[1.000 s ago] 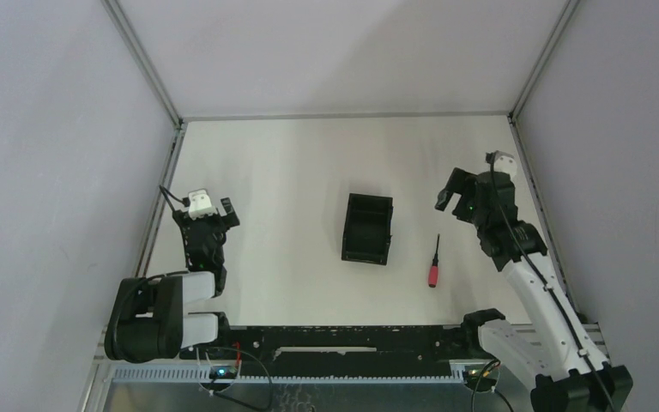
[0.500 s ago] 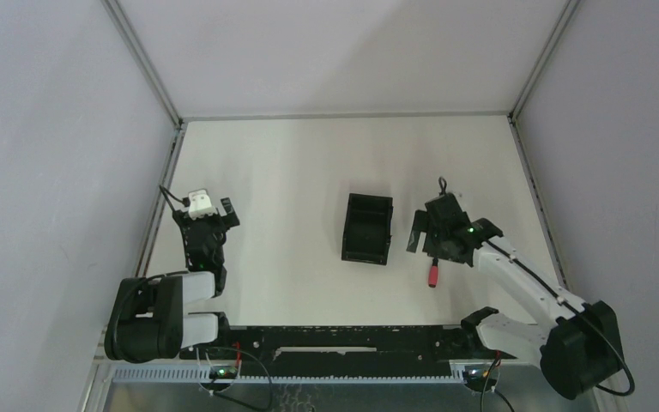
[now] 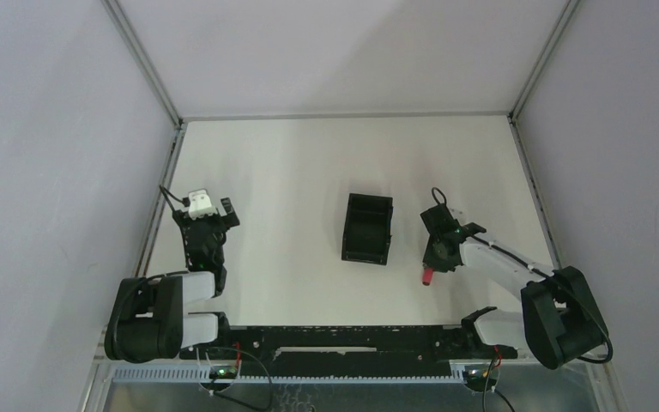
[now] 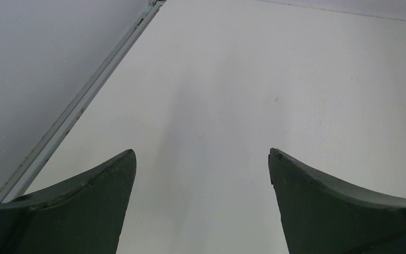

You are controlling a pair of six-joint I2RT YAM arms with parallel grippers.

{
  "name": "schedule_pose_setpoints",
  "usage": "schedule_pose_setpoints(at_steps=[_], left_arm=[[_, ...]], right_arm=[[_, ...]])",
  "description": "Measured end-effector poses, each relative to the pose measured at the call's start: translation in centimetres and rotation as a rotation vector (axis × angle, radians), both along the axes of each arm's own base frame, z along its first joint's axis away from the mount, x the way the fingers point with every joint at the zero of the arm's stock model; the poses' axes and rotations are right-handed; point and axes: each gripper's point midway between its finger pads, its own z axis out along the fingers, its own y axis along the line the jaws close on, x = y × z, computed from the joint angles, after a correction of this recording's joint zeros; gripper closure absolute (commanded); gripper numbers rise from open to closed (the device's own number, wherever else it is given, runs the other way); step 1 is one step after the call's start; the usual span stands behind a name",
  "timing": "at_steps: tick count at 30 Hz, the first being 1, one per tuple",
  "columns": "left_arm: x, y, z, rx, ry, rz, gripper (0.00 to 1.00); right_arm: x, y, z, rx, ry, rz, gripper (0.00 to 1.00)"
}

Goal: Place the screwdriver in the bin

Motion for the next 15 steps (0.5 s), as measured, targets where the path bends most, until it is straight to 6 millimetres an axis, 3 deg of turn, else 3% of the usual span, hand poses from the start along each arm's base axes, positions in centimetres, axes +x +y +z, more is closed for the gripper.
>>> schedule_pose_setpoints(at_steps=[7,11,15], left_arm=[[0.0,0.0,0.0,0.0,0.0,0.0,0.0],[0.0,0.0,0.0,0.0,0.0,0.0,0.0],[0.0,0.0,0.0,0.0,0.0,0.0,0.0]], right_arm=[[-0.5,-0.2,1.2,0.008,0.004,-0.008,0.93],[1.4,0.7,5.6,0.025,-0.06,0.017,0.95],[4.1,3.9,11.6,0.097,-0.189,0.087,0.95]])
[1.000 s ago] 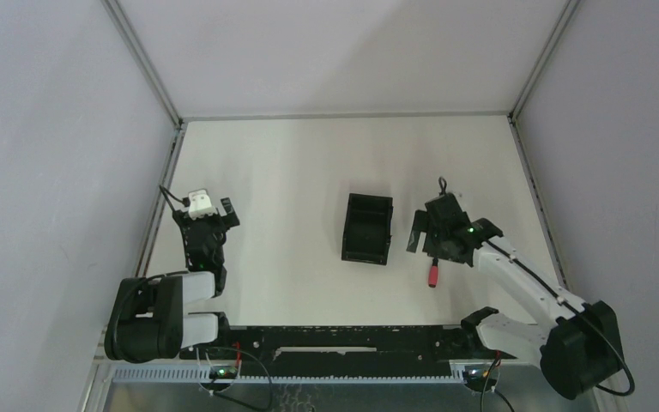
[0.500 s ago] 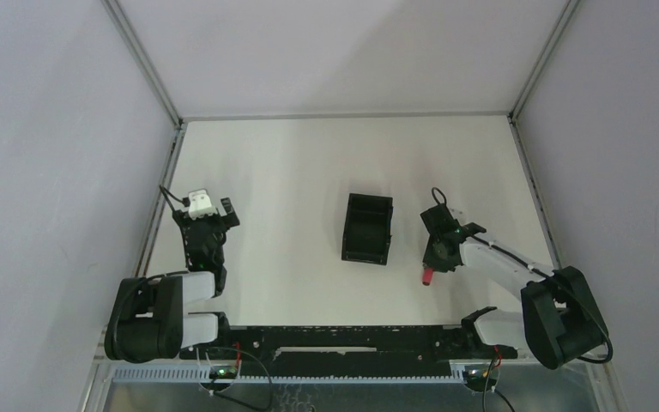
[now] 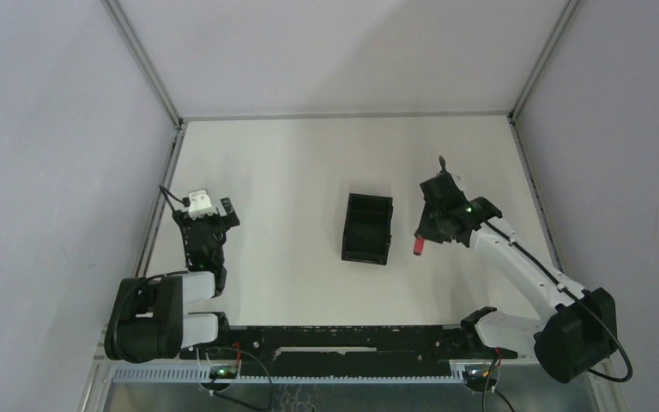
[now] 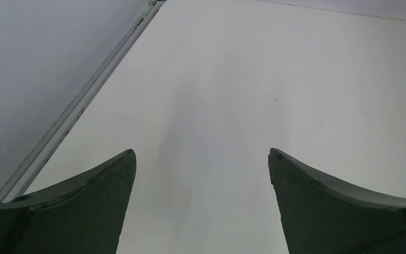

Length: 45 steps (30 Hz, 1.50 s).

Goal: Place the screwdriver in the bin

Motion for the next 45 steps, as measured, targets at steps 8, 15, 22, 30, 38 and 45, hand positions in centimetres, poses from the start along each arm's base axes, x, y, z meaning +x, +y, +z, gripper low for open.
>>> schedule_pose_setpoints(at_steps=[8,15,22,30,38,45], left_arm=[[0.0,0.0,0.0,0.0,0.0,0.0,0.0],[0.0,0.0,0.0,0.0,0.0,0.0,0.0],[0.0,0.0,0.0,0.0,0.0,0.0,0.0],[0.0,0.0,0.0,0.0,0.0,0.0,0.0],[0.0,0.0,0.0,0.0,0.0,0.0,0.0],[0.0,0.0,0.0,0.0,0.0,0.0,0.0]], right_arm=[[0.9,7.7,5.2,0.04,-0.076,0.232,0.94],[2.1,9.8,1.7,-0.068,-0.025,0.389,0.93],[4.1,11.1,-1.9,-0.152,-0.015,0.504,0.91],[5.1,12.4,-2.6,-0.158,-0.059,0.559,0.86],[4.3,11.8,-4.9,-0.179,-0.032,0.562,0.84],[3.4,11.1,-6.6,-0.198,-0.002,0.569,0.78]])
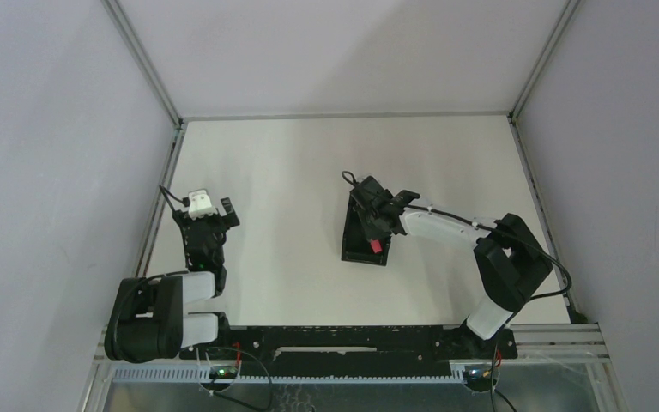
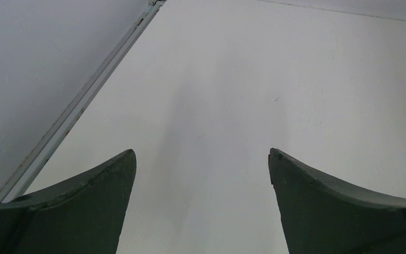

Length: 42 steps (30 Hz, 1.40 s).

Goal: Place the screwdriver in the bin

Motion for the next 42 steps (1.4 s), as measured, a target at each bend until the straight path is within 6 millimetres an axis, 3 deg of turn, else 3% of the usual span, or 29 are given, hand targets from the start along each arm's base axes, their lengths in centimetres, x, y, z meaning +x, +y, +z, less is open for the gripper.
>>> schedule_pose_setpoints(at_steps=[3,11,15,21,22,25,27,30,33,36,39,42], left_arm=[[0.0,0.0,0.0,0.0,0.0,0.0,0.0],[0.0,0.0,0.0,0.0,0.0,0.0,0.0],[0.0,0.0,0.0,0.0,0.0,0.0,0.0],[0.0,0.0,0.0,0.0,0.0,0.0,0.0],[0.0,0.0,0.0,0.0,0.0,0.0,0.0],[0.0,0.0,0.0,0.0,0.0,0.0,0.0],[0.0,0.0,0.0,0.0,0.0,0.0,0.0],[0.0,0.0,0.0,0.0,0.0,0.0,0.0],[0.0,0.0,0.0,0.0,0.0,0.0,0.0],[0.0,0.0,0.0,0.0,0.0,0.0,0.0],[0.0,0.0,0.0,0.0,0.0,0.0,0.0],[0.0,0.0,0.0,0.0,0.0,0.0,0.0]], right_arm=[[0.3,0.2,-0.3,0.001,-0.007,-0.001,0.73],[0.6,0.4,-0.8,-0.004,-0.012,-0.006,0.39],[0.5,0.5,-0.6,-0.002,-0.018,-0.005,0.35],[0.1,1.2,2.1,0.045,-0.074,0.005,0.34],[0.0,1.2,2.8,0.056,-0.087,0.001,0.3],[-0.1,0.6,4.9,0.079,-0.125,-0.027,0.03],[0.0,-0.1,6.1,0.088,-0.147,-0.061,0.0],[0.5,-2.2,7.5,0.08,-0.173,-0.126,0.0],[1.7,-6.0,8.6,0.057,-0.204,-0.233,0.0],[2.6,-11.7,9.2,0.049,-0.237,-0.396,0.0],[2.1,-17.9,9.3,0.059,-0.257,-0.565,0.0],[0.9,-21.8,9.8,0.074,-0.287,-0.686,0.0]])
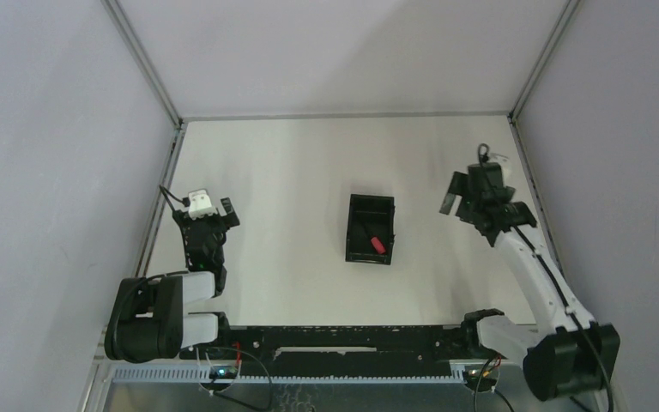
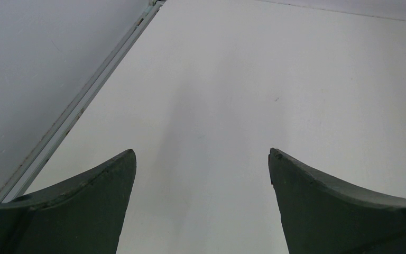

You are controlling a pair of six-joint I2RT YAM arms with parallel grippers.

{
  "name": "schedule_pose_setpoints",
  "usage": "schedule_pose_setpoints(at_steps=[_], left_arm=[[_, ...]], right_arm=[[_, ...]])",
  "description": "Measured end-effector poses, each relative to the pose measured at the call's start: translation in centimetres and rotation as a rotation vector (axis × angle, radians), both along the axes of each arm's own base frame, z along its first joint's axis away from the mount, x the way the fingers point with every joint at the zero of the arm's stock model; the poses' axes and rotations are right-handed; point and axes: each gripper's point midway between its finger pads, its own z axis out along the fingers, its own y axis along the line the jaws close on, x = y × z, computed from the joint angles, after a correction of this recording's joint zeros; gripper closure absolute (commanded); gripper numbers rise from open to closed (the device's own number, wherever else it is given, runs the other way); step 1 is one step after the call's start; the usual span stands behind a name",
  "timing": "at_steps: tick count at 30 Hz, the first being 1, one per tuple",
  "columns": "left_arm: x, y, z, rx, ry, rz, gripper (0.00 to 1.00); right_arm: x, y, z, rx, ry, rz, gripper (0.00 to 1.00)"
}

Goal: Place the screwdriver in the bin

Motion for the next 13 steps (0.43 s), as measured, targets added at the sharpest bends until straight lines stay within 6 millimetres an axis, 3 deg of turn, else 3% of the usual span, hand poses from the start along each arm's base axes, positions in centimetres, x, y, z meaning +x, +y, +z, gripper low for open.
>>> schedule_pose_setpoints(at_steps=[4,9,13], left_arm=[[0.0,0.0,0.0,0.0,0.0,0.0,0.0],[0.0,0.0,0.0,0.0,0.0,0.0,0.0],[0.0,0.0,0.0,0.0,0.0,0.0,0.0]], right_arm=[[-0.9,-1.9,2.1,0.018,-0.09,-0.063,0.0],[-1.3,-2.2,4.1,0.028,-0.179,-0.073,0.0],[-1.8,-2.3,4.4,0.028,-0.201,-0.076,0.0]])
